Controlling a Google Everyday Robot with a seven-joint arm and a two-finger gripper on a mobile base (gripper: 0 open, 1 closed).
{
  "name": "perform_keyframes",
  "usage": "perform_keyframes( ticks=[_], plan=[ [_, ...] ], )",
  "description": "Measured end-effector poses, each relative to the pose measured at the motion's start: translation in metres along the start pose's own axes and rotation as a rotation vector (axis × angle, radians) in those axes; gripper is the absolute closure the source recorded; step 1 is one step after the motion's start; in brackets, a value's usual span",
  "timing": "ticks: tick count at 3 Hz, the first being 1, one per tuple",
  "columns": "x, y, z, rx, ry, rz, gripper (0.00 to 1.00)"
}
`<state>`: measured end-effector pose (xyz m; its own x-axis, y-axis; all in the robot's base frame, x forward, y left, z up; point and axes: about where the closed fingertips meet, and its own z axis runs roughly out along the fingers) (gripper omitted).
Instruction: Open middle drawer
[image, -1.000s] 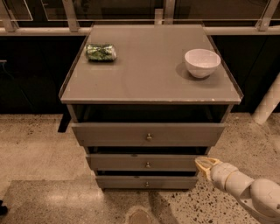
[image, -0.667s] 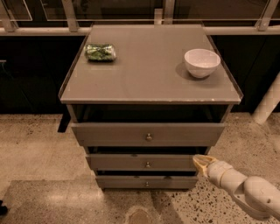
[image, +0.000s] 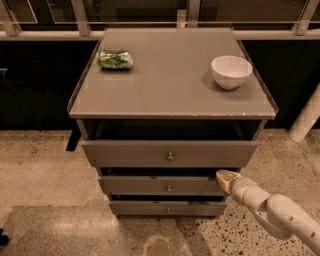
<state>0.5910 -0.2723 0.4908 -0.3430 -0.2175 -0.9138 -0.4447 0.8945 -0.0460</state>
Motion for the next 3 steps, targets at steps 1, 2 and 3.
perform_keyframes(
  ticks=[1, 2, 3],
  plan=[
    [-0.005, -0.014, 0.021, 0.041, -0.026, 0.006, 1.0],
    [-0.005, -0.025, 0.039, 0.069, -0.018, 0.017, 1.0],
    [0.01, -0.029, 0.056, 0.089, 0.039, 0.054, 1.0]
  ],
)
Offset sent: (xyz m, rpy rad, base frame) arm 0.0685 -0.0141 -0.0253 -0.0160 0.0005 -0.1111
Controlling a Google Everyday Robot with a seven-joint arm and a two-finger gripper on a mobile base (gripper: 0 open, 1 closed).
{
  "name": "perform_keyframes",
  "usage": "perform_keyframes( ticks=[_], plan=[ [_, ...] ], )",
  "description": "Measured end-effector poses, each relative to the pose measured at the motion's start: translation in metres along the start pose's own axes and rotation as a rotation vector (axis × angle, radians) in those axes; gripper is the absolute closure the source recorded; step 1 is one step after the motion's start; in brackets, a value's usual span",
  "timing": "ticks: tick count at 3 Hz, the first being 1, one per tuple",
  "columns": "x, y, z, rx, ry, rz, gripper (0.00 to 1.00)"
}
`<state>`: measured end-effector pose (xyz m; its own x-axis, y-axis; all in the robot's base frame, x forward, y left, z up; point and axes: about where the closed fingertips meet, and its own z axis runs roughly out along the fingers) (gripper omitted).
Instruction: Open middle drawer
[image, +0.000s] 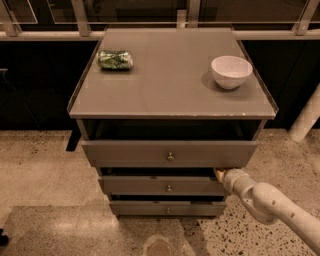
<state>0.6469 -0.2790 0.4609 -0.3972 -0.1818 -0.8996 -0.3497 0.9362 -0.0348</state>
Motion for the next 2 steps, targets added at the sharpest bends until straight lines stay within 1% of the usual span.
perform_keyframes(
  ticks=[1, 2],
  plan=[
    [0.022, 0.002, 0.014, 0.018, 0.103, 0.058, 1.0],
    [0.032, 0.002, 0.018, 0.03, 0.155, 0.082, 1.0]
  ],
)
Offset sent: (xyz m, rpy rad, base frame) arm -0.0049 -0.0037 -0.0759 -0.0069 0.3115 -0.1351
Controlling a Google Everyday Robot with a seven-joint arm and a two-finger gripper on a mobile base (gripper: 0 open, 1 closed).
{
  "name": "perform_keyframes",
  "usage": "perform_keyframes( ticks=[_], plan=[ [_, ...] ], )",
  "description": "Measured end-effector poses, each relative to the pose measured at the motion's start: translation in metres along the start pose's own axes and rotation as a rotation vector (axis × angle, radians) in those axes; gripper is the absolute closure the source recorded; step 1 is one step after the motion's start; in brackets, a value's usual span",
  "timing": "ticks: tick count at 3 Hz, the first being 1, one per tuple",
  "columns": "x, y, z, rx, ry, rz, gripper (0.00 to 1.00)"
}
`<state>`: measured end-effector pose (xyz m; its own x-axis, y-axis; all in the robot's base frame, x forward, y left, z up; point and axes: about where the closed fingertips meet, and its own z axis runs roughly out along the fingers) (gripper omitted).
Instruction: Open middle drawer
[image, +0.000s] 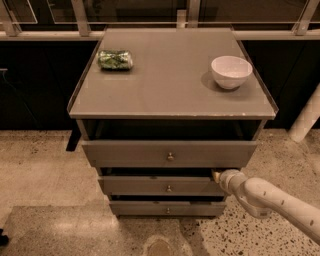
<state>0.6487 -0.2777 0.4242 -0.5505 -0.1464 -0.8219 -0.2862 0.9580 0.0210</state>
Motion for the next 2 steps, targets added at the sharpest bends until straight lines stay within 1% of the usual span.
perform_keyframes(
  ticks=[1, 2],
  plan=[
    [-0.0003, 0.0259, 0.0012, -0.069, 0.072, 0.037, 1.0],
    [0.0093, 0.0284, -0.0077, -0.105, 0.138, 0.031, 1.0]
  ],
)
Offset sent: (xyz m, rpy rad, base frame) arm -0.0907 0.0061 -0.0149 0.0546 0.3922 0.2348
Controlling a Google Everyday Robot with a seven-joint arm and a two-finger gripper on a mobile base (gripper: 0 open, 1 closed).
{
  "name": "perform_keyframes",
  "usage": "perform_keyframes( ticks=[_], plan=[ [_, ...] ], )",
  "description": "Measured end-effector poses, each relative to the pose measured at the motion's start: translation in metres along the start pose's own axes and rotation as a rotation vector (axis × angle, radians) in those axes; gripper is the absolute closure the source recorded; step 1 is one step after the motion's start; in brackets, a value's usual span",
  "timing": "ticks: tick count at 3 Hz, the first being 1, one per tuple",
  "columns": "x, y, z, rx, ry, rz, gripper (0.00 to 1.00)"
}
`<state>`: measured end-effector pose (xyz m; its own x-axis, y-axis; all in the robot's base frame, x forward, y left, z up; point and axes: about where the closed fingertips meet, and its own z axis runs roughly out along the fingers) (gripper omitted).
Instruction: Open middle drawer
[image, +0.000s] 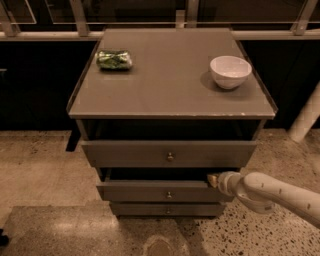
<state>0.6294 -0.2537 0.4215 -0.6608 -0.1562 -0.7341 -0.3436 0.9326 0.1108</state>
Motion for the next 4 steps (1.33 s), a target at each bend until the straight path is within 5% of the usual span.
perform_keyframes(
  ticks=[3, 4],
  plan=[
    [0.041, 0.023, -0.041, -0.142, 0.144, 0.003, 1.0],
    [0.062, 0.037, -0.064, -0.261, 0.21, -0.034, 1.0]
  ],
)
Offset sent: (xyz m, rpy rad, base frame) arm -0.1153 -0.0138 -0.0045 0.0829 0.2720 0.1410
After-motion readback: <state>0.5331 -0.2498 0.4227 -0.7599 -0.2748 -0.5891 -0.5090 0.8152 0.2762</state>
